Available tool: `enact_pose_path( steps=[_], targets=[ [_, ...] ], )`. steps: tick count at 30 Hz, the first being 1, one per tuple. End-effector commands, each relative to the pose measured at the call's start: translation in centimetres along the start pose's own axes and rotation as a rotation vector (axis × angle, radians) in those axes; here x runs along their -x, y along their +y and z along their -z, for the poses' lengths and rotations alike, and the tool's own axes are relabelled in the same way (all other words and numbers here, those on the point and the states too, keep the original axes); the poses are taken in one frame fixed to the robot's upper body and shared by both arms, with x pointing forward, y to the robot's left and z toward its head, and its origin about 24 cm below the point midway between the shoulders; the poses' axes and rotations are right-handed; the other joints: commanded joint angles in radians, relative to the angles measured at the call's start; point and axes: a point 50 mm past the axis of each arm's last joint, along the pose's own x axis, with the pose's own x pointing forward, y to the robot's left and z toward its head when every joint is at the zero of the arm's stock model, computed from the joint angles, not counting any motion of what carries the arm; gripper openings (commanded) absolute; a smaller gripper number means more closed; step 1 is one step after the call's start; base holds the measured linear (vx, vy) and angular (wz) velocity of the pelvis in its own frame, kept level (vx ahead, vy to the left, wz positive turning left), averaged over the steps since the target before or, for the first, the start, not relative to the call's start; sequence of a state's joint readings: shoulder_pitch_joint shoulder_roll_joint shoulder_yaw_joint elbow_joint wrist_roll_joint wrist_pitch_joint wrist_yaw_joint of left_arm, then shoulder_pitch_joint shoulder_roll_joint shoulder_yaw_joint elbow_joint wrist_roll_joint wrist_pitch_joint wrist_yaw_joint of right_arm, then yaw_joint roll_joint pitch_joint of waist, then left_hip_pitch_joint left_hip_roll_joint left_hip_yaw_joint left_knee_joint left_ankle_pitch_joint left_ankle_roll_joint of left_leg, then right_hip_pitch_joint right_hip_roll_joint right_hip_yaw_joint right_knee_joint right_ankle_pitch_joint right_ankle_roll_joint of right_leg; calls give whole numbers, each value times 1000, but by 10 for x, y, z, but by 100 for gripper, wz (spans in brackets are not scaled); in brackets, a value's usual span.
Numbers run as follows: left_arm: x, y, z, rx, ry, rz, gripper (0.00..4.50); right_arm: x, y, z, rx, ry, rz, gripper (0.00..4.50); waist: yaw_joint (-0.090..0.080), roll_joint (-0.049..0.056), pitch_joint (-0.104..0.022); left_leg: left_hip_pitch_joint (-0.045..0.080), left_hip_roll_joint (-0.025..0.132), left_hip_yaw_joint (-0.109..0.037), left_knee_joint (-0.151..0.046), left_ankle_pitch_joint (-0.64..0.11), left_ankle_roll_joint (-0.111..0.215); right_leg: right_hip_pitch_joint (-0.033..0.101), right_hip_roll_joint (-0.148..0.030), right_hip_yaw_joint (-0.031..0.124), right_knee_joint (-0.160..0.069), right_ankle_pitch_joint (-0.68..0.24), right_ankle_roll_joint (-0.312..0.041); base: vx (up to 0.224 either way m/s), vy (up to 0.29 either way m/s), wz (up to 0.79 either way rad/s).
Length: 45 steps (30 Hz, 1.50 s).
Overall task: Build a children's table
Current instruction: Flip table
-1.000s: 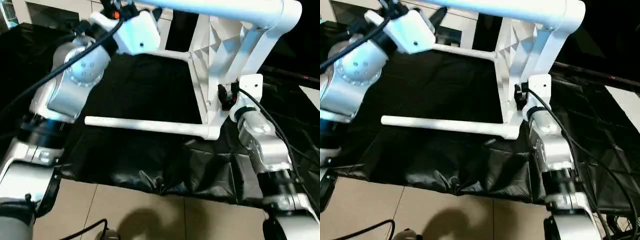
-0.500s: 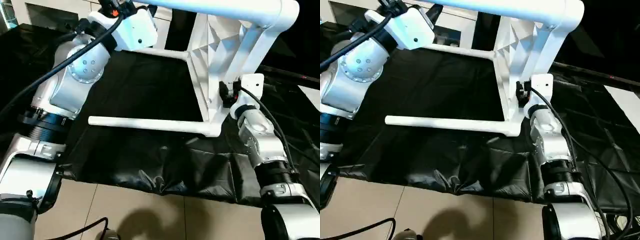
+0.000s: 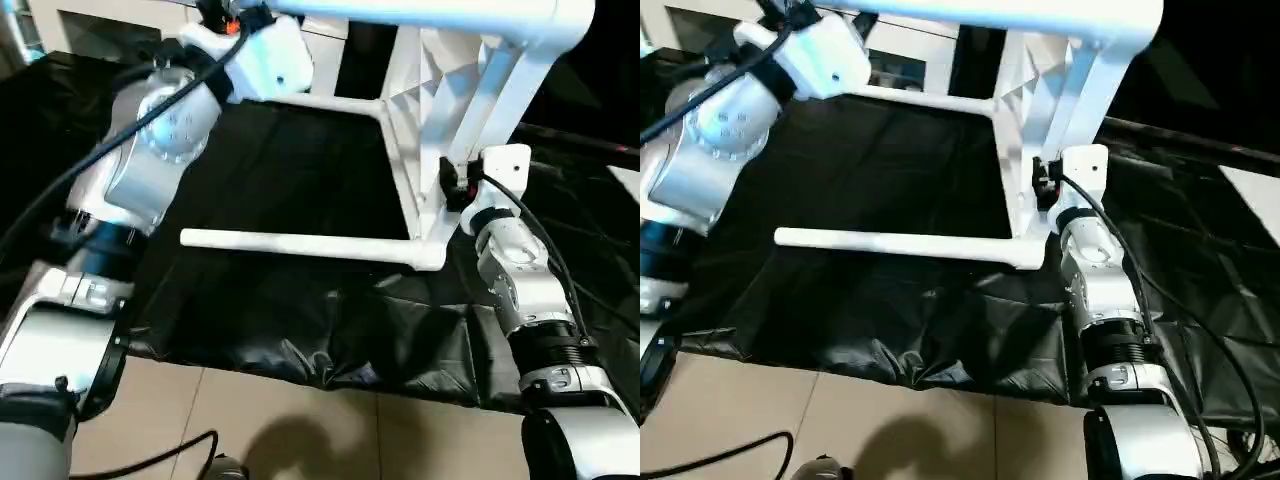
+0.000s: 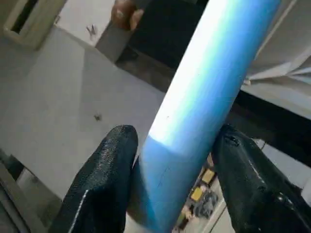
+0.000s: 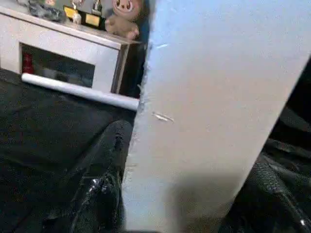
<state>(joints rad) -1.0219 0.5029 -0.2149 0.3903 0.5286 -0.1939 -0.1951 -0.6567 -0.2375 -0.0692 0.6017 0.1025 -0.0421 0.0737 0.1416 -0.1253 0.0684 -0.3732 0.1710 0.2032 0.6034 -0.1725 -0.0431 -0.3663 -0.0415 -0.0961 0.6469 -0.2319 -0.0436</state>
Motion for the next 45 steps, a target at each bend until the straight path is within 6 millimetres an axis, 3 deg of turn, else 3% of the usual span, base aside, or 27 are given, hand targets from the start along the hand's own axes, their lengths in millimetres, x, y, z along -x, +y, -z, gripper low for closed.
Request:
enact_pose_path(
  steps=[1,3,4,6,7,9,12,13,14,16,19,20,22,23,24,25,30,32,33,37,40,43,44,45],
  targets=[
    [0,22,11,58,77,-105,234,2,1,-7,156,-42,-86,221,-2,18,-71,28,84,-49,-67,-156,-45,26,-139,79,-76,-86,-108,0,0,0],
    [3,26,14,70,90,-120,230,0,-4,-16,168,-78,-80,220,-1,17,-72,27,84,-48,-66,-144,-42,28,-138,78,-74,-67,-111,0,0,0],
    [7,33,18,99,101,-156,228,-2,-10,-32,196,-134,-76,220,-1,18,-72,25,82,-47,-65,-133,-36,29,-137,78,-72,-55,-114,0,0,0],
    [9,35,19,111,106,-168,226,-3,-12,-36,209,-152,-76,220,0,18,-76,23,81,-46,-62,-110,-30,31,-136,78,-67,-24,-119,0,0,0],
    [13,40,22,140,116,-199,224,-4,-17,-48,233,-190,-73,220,0,14,-84,14,76,-43,-54,-32,-1,35,-129,78,-50,96,-128,0,0,0],
    [20,45,25,163,129,-234,224,-6,-23,-61,259,-236,-66,220,1,15,-86,6,72,-41,-48,19,30,35,-127,76,-41,175,-136,0,0,0],
    [33,51,31,211,150,-293,224,-8,-31,-83,291,-304,-51,220,1,14,-89,-1,69,-39,-41,46,56,37,-124,76,-34,228,-141,0,0,0],
    [41,53,33,219,164,-319,223,-9,-34,-93,306,-339,-46,220,-1,6,-89,-7,68,-37,-38,63,74,36,-122,73,-28,249,-139,0,0,0],
    [46,53,34,225,171,-334,221,-9,-35,-99,313,-355,-45,218,0,8,-85,-6,65,-35,-37,52,80,31,-119,74,-34,229,-136,0,0,0],
    [68,52,40,243,224,-382,218,-10,-37,-120,347,-423,-44,213,-3,2,-81,-6,70,-36,-39,16,72,32,-123,73,-38,149,-128,0,0,0],
    [72,51,42,247,238,-389,208,-10,-37,-124,354,-434,-46,206,0,10,-75,4,72,-33,-41,-18,57,18,-112,74,-50,61,-98,0,0,0],
    [85,46,48,294,294,-408,204,-11,-36,-136,394,-470,-61,203,0,2,-74,8,73,-31,-41,-28,55,15,-111,75,-52,46,-95,0,0,0],
    [93,41,53,328,332,-419,200,-12,-35,-145,417,-491,-69,200,-2,-2,-72,7,77,-34,-44,-55,32,14,-117,73,-57,-25,-94,0,0,0],
    [100,35,56,366,367,-422,200,-12,-34,-155,430,-517,-71,200,-5,-4,-72,7,78,-35,-44,-58,27,15,-118,74,-54,-32,-95,0,0,0],
    [102,33,57,375,375,-422,196,-12,-34,-157,433,-522,-72,198,-6,-1,-72,6,81,-38,-47,-61,20,18,-121,73,-53,-39,-99,0,0,0],
    [112,20,62,429,426,-403,196,-12,-33,-174,448,-561,-74,198,-10,-7,-68,8,81,-38,-47,-96,6,13,-119,73,-61,-87,-91,0,0,0],
    [130,-7,67,555,511,-370,192,-8,-32,-209,505,-650,-59,198,-7,-7,-63,13,79,-36,-47,-151,-8,3,-121,78,-74,-170,-71,0,0,0],
    [133,-13,66,567,526,-352,187,-7,-31,-216,527,-667,-72,198,-4,-1,-58,22,81,-35,-49,-192,-21,-7,-120,79,-80,-201,-65,0,0,0],
    [134,-16,64,569,531,-339,184,-6,-31,-220,545,-675,-74,198,-9,-4,-57,25,86,-43,-56,-249,-50,-7,-120,75,-84,-243,-56,0,0,0],
    [132,-23,62,610,533,-316,175,-9,-30,-218,569,-632,-111,198,-15,-6,-57,42,87,-51,-62,-386,-105,-19,-120,72,-91,-277,-51,0,0,0],
    [130,-33,59,646,532,-282,173,-10,-27,-217,617,-600,-151,198,-16,-8,-59,38,88,-56,-67,-397,-118,-12,-123,70,-90,-252,-55,0,0,0],
    [130,-38,56,661,532,-266,172,-10,-26,-221,605,-606,-163,198,-16,-14,-59,36,84,-55,-65,-401,-114,-14,-127,72,-90,-247,-56,0,0,0],
    [129,-38,55,662,528,-262,172,-10,-27,-223,598,-609,-166,252,-16,-15,-59,35,83,-55,-65,-403,-111,-14,-130,72,-92,-256,-56,0,0,0],
    [129,-38,54,663,525,-258,172,-10,-27,-224,595,-609,-166,266,-15,-15,-59,35,83,-55,-64,-403,-108,-14,-130,72,-93,-260,-55,0,0,0]
  ],
)
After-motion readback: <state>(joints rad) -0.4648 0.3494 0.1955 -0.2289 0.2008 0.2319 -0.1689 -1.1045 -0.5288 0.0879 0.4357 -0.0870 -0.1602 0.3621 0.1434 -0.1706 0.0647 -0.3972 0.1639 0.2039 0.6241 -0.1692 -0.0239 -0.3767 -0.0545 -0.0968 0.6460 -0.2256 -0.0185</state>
